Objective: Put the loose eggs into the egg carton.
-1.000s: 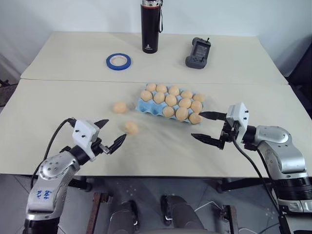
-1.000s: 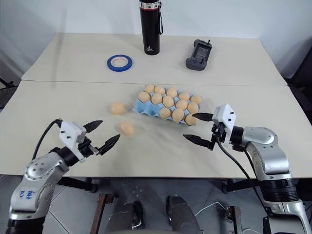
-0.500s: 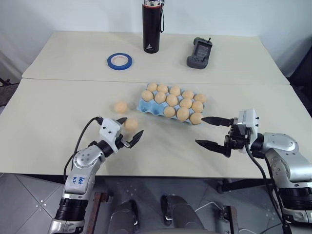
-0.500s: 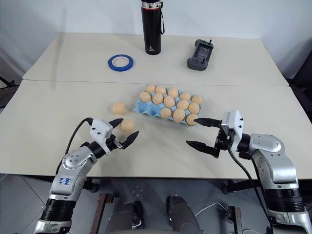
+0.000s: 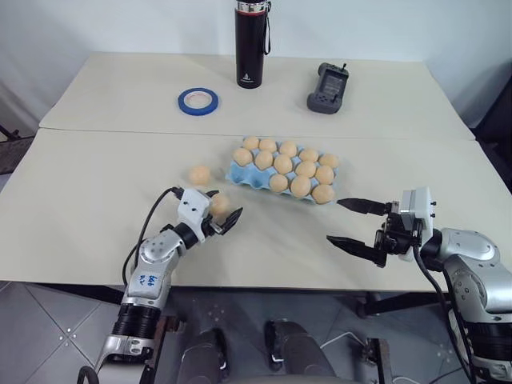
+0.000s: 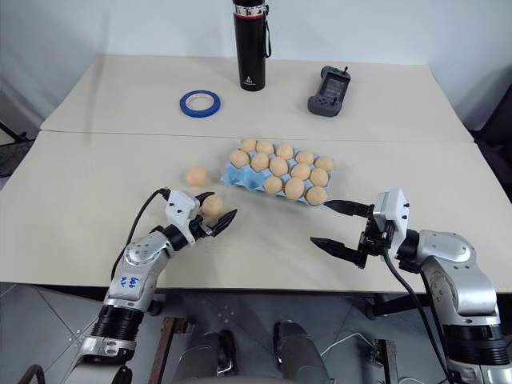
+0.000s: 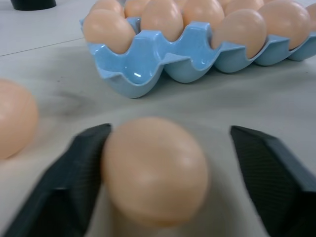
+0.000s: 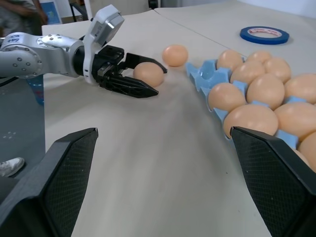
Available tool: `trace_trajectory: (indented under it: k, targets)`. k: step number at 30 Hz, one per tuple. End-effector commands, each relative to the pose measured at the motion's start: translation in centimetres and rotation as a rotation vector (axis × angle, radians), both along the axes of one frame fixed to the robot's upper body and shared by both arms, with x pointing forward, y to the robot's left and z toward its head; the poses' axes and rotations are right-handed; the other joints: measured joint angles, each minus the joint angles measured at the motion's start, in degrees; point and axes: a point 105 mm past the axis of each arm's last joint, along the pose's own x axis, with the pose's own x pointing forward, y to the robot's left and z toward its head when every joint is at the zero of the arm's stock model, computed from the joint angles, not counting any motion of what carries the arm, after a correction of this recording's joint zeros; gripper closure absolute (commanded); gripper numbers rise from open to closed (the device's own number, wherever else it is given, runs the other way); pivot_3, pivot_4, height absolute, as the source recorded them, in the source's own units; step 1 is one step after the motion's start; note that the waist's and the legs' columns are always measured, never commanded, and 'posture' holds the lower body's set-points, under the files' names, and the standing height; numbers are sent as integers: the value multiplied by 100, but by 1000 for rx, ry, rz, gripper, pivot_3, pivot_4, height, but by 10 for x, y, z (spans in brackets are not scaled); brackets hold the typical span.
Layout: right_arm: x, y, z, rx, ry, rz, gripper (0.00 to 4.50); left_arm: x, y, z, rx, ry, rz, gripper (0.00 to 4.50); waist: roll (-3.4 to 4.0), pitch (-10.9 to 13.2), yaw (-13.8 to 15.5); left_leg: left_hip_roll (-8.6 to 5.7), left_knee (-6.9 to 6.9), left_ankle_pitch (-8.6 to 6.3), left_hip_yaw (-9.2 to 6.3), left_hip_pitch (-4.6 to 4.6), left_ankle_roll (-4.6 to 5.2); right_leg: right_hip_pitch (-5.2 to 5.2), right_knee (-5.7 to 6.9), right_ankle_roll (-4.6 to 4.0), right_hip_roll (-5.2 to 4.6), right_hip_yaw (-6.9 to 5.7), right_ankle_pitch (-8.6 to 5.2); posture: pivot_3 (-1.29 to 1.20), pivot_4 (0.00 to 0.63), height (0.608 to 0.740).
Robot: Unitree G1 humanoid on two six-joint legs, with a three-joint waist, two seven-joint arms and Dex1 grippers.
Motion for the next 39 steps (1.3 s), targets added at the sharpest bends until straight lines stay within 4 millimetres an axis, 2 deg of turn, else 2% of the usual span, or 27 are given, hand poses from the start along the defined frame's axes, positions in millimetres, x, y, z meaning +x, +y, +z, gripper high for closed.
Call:
trace_trajectory:
  k: [1,3,4,10,16,19,22,26,33,39]
  targets:
    - [-6,-6,14,9,-65,-19,0,-5,-12,1,-3,-14,-56,1972,0,0,10,0,0,0,0,0,0,0,0,0,0,0,0,0,150,740]
    - [-9,-9,12,18,-70,-30,0,-7,-20,8,-13,-33,-80,2441,0,0,63,0,0,0,0,0,0,0,-1,0,0,0,0,0,150,740]
    - [-10,-10,12,22,-66,-35,0,-8,-24,12,-16,-47,-92,2514,0,0,81,0,0,-1,0,0,0,0,-1,0,0,0,0,0,150,740]
    - [-15,-15,8,36,-65,-56,0,-9,-58,49,-77,-141,-155,2539,0,0,106,-2,3,-2,0,-3,0,1,-2,3,0,1,1,0,150,740]
    - [-15,-14,4,39,-69,-82,0,2,-74,72,-96,-182,-178,2539,0,0,79,-7,7,2,-3,-1,2,5,-3,7,2,7,4,0,150,740]
    - [-16,-13,3,44,-66,-95,0,8,-78,77,-92,-195,-182,2539,0,0,82,-7,6,6,-4,0,6,5,-2,8,4,7,4,0,150,740]
    - [-16,-12,1,44,-63,-104,0,27,-83,80,-94,-182,-146,2539,0,0,106,-7,8,7,-10,-2,4,5,-1,9,7,6,4,0,150,740]
    - [-15,-11,2,51,-66,-112,0,41,-88,79,-99,-182,-129,2539,0,1,108,-19,8,5,-11,-5,6,8,-10,22,0,9,11,0,150,740]
    - [-16,-12,1,53,-67,-132,0,49,-101,70,-118,-154,-175,2539,0,1,106,-17,1,2,-11,-6,13,8,-16,26,1,6,13,0,150,740]
    - [-17,-13,1,56,-66,-144,0,51,-98,69,-109,-157,-171,780,0,1,104,-17,0,1,-10,-6,12,7,-16,25,0,6,13,0,150,740]
